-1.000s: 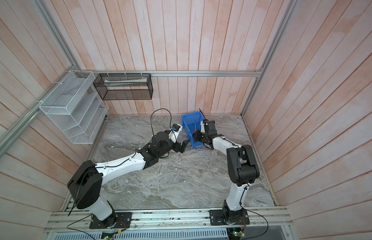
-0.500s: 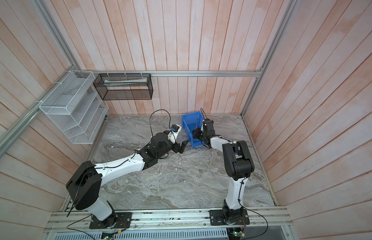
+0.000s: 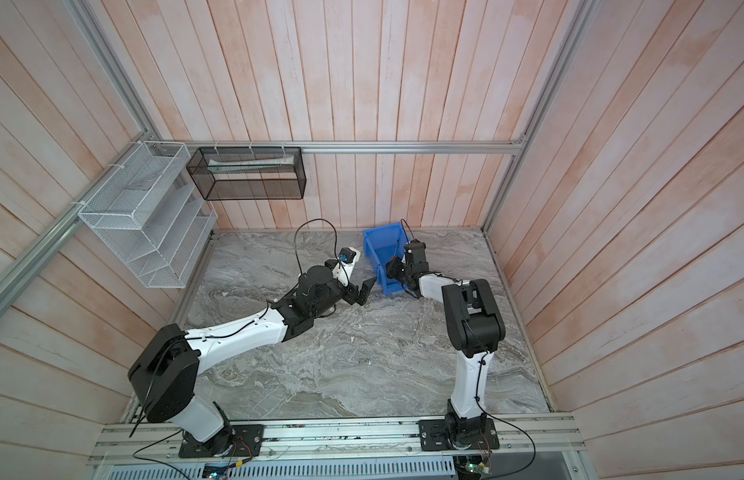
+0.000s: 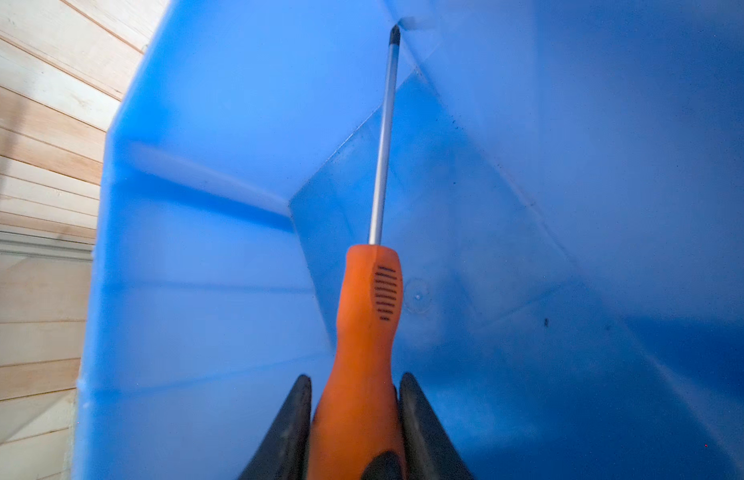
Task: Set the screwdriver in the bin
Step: 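Carry the screwdriver over the bin with the right gripper while the left steadies it, then open the right gripper to drop the screwdriver into the bin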
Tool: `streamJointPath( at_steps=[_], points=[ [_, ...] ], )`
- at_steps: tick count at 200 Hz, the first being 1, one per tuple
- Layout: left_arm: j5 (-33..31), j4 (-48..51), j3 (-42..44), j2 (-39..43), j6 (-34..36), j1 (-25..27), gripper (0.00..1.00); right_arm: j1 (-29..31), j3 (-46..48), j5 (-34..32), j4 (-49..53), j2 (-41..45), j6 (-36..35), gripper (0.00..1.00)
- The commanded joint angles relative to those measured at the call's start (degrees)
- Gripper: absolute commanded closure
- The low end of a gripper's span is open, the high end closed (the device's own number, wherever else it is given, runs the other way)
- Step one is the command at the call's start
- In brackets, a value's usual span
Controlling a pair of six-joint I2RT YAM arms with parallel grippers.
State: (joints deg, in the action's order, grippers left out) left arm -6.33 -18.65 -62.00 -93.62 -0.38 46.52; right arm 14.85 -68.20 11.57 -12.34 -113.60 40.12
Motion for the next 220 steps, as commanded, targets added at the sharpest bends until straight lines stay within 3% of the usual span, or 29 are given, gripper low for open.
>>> streamJointPath(
  at_steps=[1,19,23,60,109,149,163,168,176,189,220],
  points=[
    [-0.62,-1.22,1.0,1.46,0.38,-0.08,0.0,0.03,-0.17,-1.0,-1.42,-0.92,-0.39,0.64],
    [-0.62,-1.64,1.49,1.65,0.38,-0.05,0.0,0.0,-0.17,-0.85,-1.31,-0.74,-0.56,0.64],
    [-0.62,-1.77,1.53,1.69,0.38,-0.11,0.0,0.07,-0.13,-0.81,-1.29,-0.7,-0.63,0.6],
    [-0.88,-2.61,2.44,2.25,0.22,-0.09,0.0,0.08,0.17,-0.51,-1.51,-0.05,-0.57,0.49],
    [-0.88,-2.79,2.57,2.39,0.2,-0.17,0.0,0.43,0.42,-0.83,-1.13,3.2,-0.96,0.46],
    [-0.97,-3.14,3.07,2.66,0.12,-0.2,0.0,0.62,2.06,-3.02,-0.59,9.49,-2.68,0.23],
    [-0.97,-3.28,3.02,2.74,0.06,-0.2,0.0,0.62,2.99,-3.17,-0.89,12.2,-3.47,0.22],
    [-0.97,-3.23,3.08,2.67,0.03,-0.2,0.0,0.62,3.56,-3.05,-1.33,13.25,-3.7,0.16],
    [-0.93,-3.14,3.1,2.66,0.03,-0.2,0.0,0.62,4.58,-2.91,-2.03,15.14,-3.99,0.14],
    [-0.93,-3.14,3.07,2.74,0.03,-0.29,0.0,0.62,7.08,-3.37,-3.89,18.47,-4.63,0.0],
    [-1.04,-3.66,3.8,3.23,-0.24,-0.38,0.0,0.62,11.22,-9.2,-4.2,26.17,-8.51,0.02]
  ],
)
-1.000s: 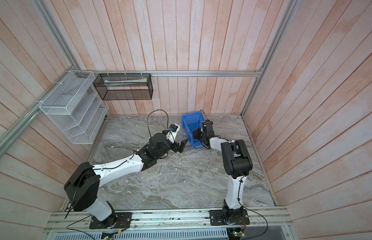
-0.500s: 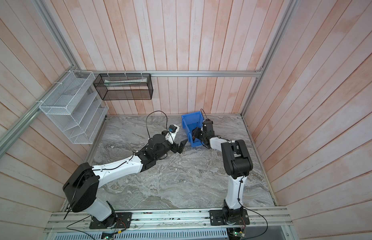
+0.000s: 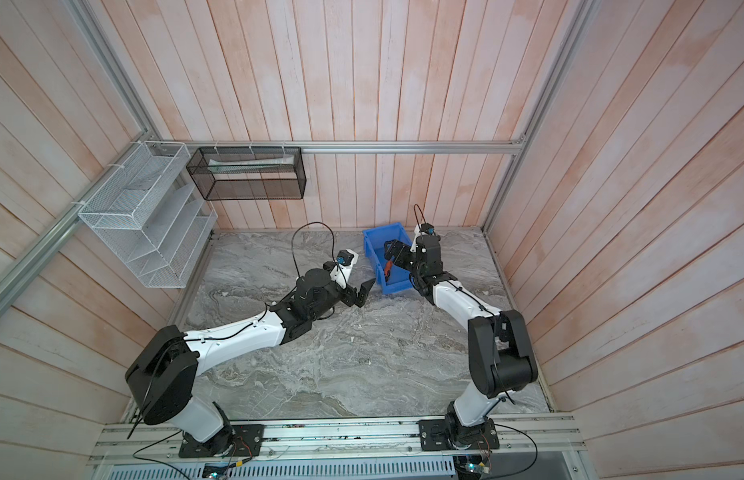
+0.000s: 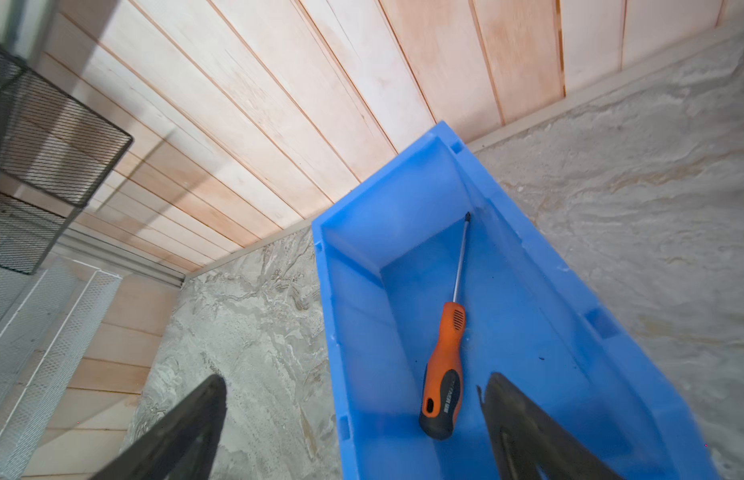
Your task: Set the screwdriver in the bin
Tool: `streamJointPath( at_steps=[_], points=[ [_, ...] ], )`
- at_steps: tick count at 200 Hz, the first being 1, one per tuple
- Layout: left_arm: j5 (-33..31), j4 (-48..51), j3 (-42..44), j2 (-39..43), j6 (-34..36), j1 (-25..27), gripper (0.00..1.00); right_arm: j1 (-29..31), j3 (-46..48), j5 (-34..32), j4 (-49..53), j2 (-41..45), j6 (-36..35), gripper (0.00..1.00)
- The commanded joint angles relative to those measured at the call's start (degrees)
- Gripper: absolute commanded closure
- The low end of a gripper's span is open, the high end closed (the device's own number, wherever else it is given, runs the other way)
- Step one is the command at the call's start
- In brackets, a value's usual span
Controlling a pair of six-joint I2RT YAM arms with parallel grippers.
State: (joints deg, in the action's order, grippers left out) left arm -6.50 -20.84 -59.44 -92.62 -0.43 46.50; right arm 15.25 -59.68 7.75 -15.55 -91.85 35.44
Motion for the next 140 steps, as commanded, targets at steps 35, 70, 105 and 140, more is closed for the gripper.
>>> streamJointPath(
  at_steps=[35,70,105,140],
  points=[
    [-0.7,-2.36,2.13,2.85,-0.77,-0.78,0.0,-0.17,13.71,-21.32,-8.22,14.96,-6.05,0.02],
    [-1.05,-4.42,4.5,4.39,-1.73,-1.22,0.0,-0.57,28.4,-44.22,-23.33,21.9,-12.2,0.02],
    [-0.64,-7.24,8.13,6.98,-6.03,-3.66,0.0,-0.83,33.67,-55.58,-29.34,17.88,-21.27,0.02],
    [-5.58,0.87,7.6,11.34,-5.34,-7.08,0.0,0.13,39.2,-57.06,-42.76,13.59,-29.17,0.02]
  ],
)
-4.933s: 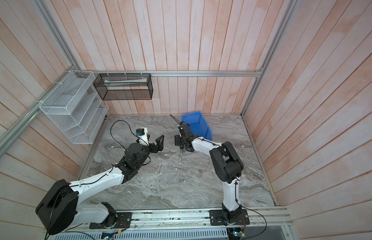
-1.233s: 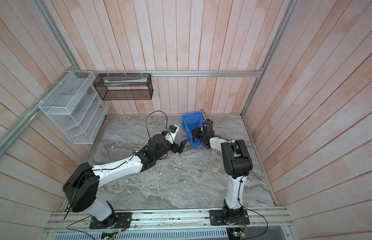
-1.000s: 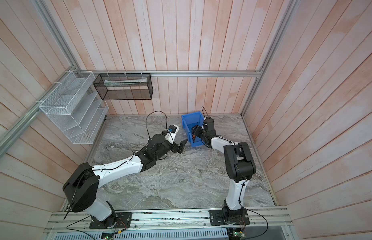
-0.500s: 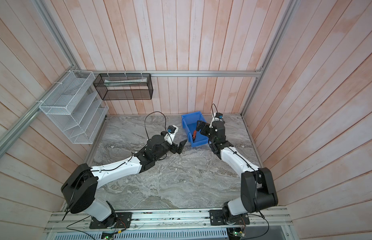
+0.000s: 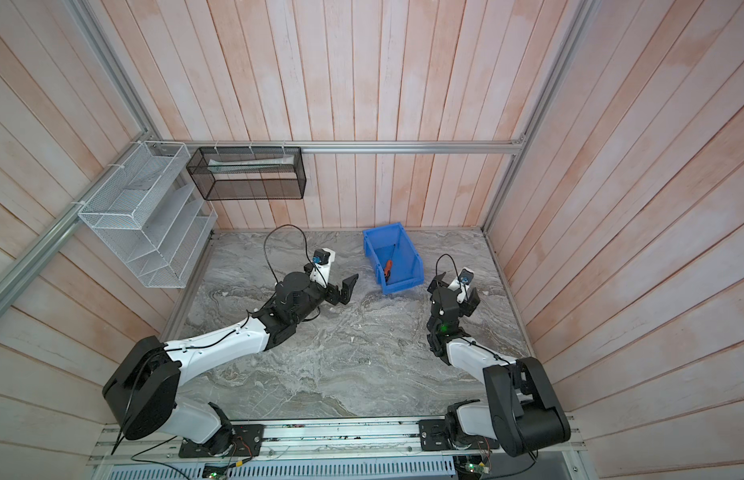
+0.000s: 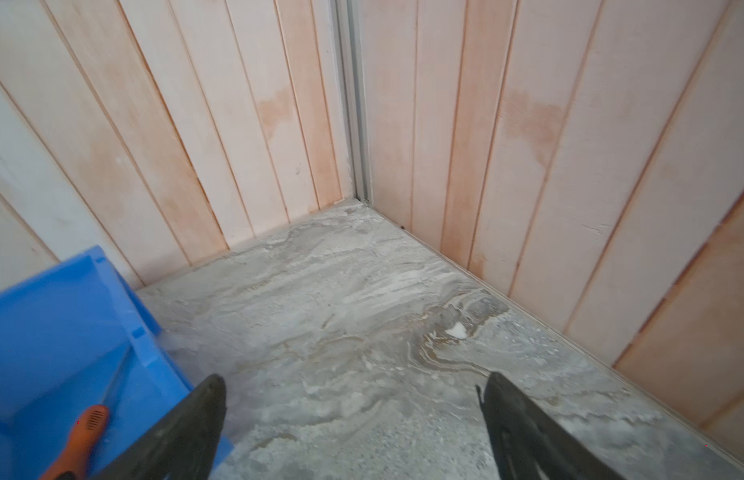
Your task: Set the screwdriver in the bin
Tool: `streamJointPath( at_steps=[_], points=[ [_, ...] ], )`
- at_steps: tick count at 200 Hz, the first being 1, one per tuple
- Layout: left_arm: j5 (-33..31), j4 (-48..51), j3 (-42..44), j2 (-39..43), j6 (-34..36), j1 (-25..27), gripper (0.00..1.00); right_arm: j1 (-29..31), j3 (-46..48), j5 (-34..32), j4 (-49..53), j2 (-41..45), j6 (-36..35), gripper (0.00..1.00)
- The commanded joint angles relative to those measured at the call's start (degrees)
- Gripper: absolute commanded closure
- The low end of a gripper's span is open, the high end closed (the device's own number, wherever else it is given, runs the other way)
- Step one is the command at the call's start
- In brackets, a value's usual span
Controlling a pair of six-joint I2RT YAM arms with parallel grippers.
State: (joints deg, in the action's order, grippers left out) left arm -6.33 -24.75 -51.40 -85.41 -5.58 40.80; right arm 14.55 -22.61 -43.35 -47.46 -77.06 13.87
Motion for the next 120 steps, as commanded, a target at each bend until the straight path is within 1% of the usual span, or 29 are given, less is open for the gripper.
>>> streamJointPath(
  at_steps=[1,8,15,27,41,46,55,62,67,80,92,120],
  points=[
    [-6.48,4.97,-0.32,4.34,-0.11,-1.4,0.0,0.83,2.26,-5.65,-11.18,-1.19,-7.92,0.02],
    [-11.16,5.33,0.83,6.21,0.13,-1.95,0.0,1.14,3.69,-4.39,-14.86,-1.19,-10.29,0.02],
    [-14.27,5.12,2.56,8.3,0.09,-3.16,0.0,1.66,4.66,-3.99,-18.18,-1.32,-12.12,0.02],
    [-16.1,4.59,5.86,12.18,-0.32,-6.36,0.0,2.18,6.0,-2.73,-23.42,-2.41,-16.26,0.02],
    [-18.74,2.91,10.21,16.09,-1.36,-10.62,0.0,3.46,5.73,-5.7,-26.63,-4.9,-20.43,0.02],
    [-21.43,2.47,11.61,17.19,-1.92,-11.92,0.0,3.91,5.34,-7.61,-27.2,-5.93,-21.51,0.02],
    [-28.23,2.32,13.93,18.74,-3.74,-14.17,0.0,4.96,4.81,-10.57,-28.52,-7.51,-23.29,0.02],
    [-32.92,3.15,15.34,19.62,-5.77,-16.22,0.0,5.75,5.09,-10.96,-30.59,-8.35,-24.98,0.02],
    [-34.83,3.8,16.35,20.1,-7.16,-17.95,0.0,6.36,5.45,-10.92,-32.01,-8.77,-26.37,0.02],
    [-36.39,3.91,19.06,21.17,-8.84,-22.37,0.0,7.47,6.53,-11.17,-35.89,-9.54,-28.57,0.02],
    [-36.9,2.72,21.27,21.51,-8.74,-25.3,0.0,7.86,7.38,-12.42,-38.52,-9.86,-29.4,0.02],
    [-41.37,-0.84,24.93,20.34,-5.84,-28.39,0.0,8.44,9.04,-12.9,-42.14,-9.93,-30.33,0.02]
  ],
)
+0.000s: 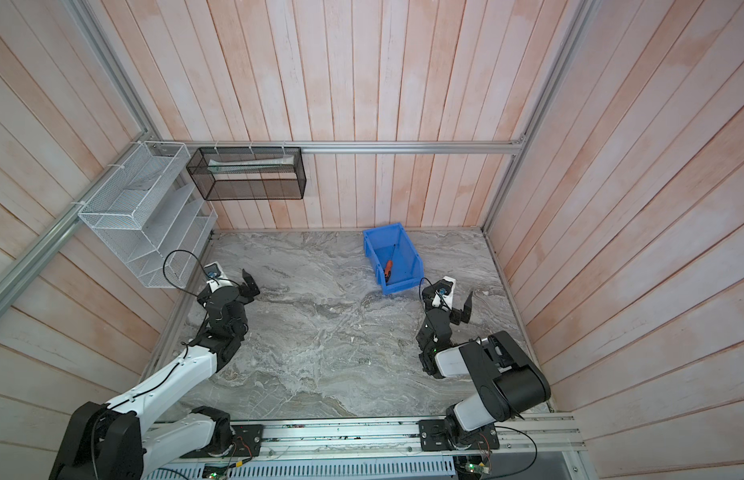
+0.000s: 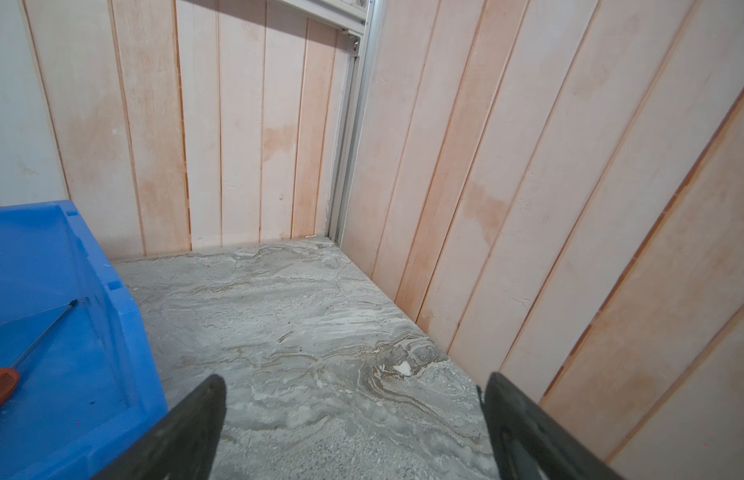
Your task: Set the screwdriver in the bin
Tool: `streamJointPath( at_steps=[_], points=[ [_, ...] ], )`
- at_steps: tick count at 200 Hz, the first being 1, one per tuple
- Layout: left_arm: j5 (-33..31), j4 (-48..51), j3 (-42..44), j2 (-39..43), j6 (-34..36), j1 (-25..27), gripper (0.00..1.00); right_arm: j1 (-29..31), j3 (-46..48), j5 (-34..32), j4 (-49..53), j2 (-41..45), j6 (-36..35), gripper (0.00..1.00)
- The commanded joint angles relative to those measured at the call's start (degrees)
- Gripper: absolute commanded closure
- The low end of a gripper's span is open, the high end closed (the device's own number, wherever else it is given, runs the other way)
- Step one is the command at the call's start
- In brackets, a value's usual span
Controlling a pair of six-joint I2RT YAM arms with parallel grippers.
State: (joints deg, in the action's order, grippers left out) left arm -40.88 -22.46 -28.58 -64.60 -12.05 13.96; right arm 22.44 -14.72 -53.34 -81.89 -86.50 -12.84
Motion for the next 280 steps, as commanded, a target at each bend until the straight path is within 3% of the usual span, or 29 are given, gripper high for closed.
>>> streamJointPath(
  at_steps=[1,34,58,76,85,95,135,164,176,221,253,280],
  points=[
    [-6.96,-3.26,2.2,-0.58,0.63,-1.65,0.0,0.57,1.12,-2.91,-7.74,-0.54,-3.7,0.02],
    [-3.09,-13.91,6.95,-4.84,2.39,-6.89,0.0,0.58,-1.13,-4.48,3.51,-1.82,2.24,0.02],
    [5.58,-23.77,10.07,-9.6,2.16,-11.57,0.0,1.89,2.72,-5.79,-12.26,-6.21,-3.41,0.02],
    [10.5,-24.86,9.66,-14.35,-2.35,-14.01,0.0,2.0,2.24,-5.34,-15.36,-9.21,-4.19,0.02],
    [13.41,-29.61,10.36,-16.15,-0.88,-14.57,0.0,2.05,1.8,-5.35,-16.76,-10.79,-5.55,0.02],
    [14.81,-26.92,8.8,-16.5,-0.47,-14.57,0.0,2.02,1.62,-6.17,-20.12,-12.43,-7.65,0.02],
    [12.66,-25.82,8.29,-16.83,-0.86,-14.15,0.0,4.19,1.81,-7.68,-23.48,-13.61,-8.93,0.02],
    [11.19,-34.03,10.94,-18.61,0.91,-13.14,0.0,4.21,1.8,-8.09,-23.91,-13.78,-8.96,0.02],
    [11.49,-30.72,9.59,-18.37,1.6,-12.15,0.0,4.21,1.86,-8.18,-24.02,-13.86,-9.0,0.02],
    [13.79,-41.25,11.2,-22.11,13.02,-6.15,0.0,3.96,2.59,-8.49,-25.26,-13.59,-8.46,0.02],
    [12.95,-47.18,15.23,-20.84,13.96,-4.97,0.0,2.96,5.1,-6.97,-24.34,-10.81,-3.71,0.02],
    [13.61,-51.98,17.77,-20.83,14.93,-4.44,0.0,-1.66,7.07,-2.98,-17.66,-6.0,3.25,0.02]
  ],
)
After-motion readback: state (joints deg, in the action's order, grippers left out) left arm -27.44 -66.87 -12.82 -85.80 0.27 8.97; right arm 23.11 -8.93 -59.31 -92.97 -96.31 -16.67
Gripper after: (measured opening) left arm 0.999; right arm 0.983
